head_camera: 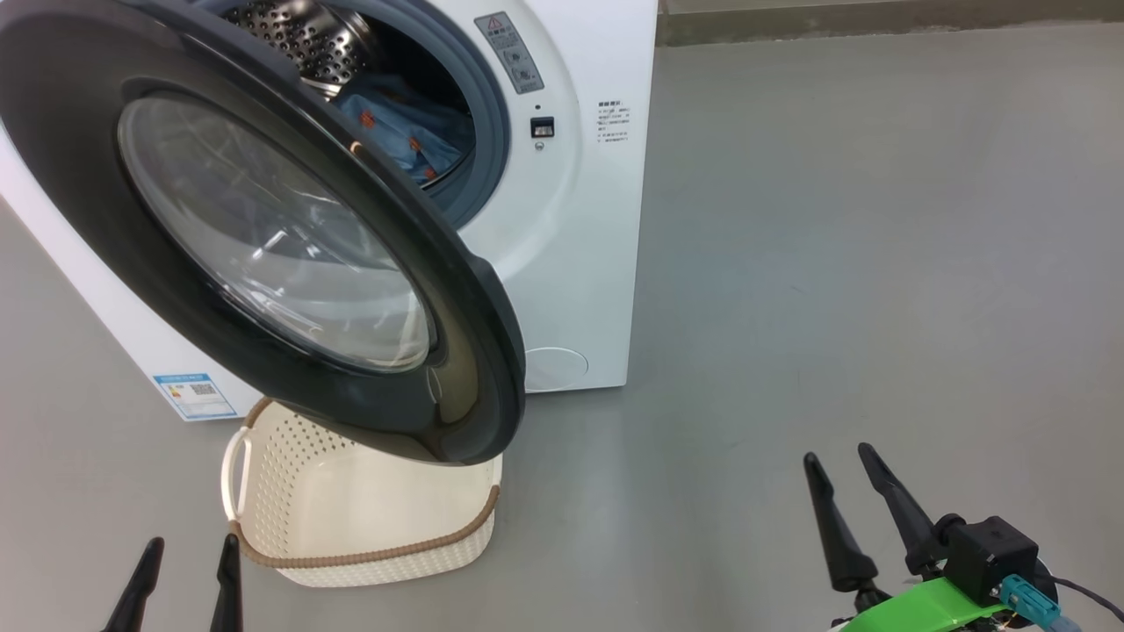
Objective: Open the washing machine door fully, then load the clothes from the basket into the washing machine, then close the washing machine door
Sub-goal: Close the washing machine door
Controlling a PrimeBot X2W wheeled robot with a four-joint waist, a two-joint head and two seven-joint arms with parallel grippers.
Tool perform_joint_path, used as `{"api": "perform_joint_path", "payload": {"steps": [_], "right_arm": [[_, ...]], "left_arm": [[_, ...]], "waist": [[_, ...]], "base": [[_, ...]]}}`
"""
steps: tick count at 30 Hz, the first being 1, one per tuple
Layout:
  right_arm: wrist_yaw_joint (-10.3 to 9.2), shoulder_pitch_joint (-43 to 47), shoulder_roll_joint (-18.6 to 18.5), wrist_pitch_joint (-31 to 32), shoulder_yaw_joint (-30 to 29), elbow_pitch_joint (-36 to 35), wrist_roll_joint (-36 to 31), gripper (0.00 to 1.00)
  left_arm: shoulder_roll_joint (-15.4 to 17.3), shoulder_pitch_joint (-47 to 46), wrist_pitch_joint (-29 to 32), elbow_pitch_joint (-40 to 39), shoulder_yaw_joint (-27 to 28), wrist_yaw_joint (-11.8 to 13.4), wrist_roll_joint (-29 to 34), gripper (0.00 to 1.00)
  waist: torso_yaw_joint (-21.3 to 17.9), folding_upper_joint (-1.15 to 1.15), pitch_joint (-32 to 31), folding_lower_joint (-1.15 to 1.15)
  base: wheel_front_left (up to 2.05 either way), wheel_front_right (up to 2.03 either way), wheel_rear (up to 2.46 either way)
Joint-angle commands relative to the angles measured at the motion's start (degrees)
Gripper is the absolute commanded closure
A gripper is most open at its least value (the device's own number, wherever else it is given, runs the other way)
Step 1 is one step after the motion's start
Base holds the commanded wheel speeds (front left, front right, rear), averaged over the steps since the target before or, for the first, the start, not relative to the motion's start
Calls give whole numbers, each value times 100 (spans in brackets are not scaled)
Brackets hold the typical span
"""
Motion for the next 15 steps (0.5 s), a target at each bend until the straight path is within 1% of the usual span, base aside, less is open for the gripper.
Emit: {"api": "perform_joint_path", "payload": {"steps": [1, 2, 9, 12, 15], "right_arm": [[9, -78, 1, -70, 112, -166, 53, 99], [9, -74, 1, -70, 111, -176, 61, 100], [9, -81, 1, -70, 115, -195, 83, 100], [9, -137, 1, -70, 98, -391, 97, 100], [9, -267, 1, -70, 131, -764, 121, 100]], "left_arm": [[75, -154, -37, -107, 188, -14, 14, 0], [76, -160, -37, -100, 179, -14, 9, 0], [73, -191, -37, -84, 154, -14, 1, 0], [70, -206, -37, -82, 157, -14, 0, 0], [65, -217, -37, -79, 166, -14, -7, 0]], "waist": [[-1, 0, 1, 0], [0, 0, 9, 0], [19, 0, 19, 0], [31, 0, 33, 0], [36, 0, 48, 0]], "base": [[0, 0, 0], [0, 0, 0], [0, 0, 0], [0, 0, 0], [0, 0, 0]]}}
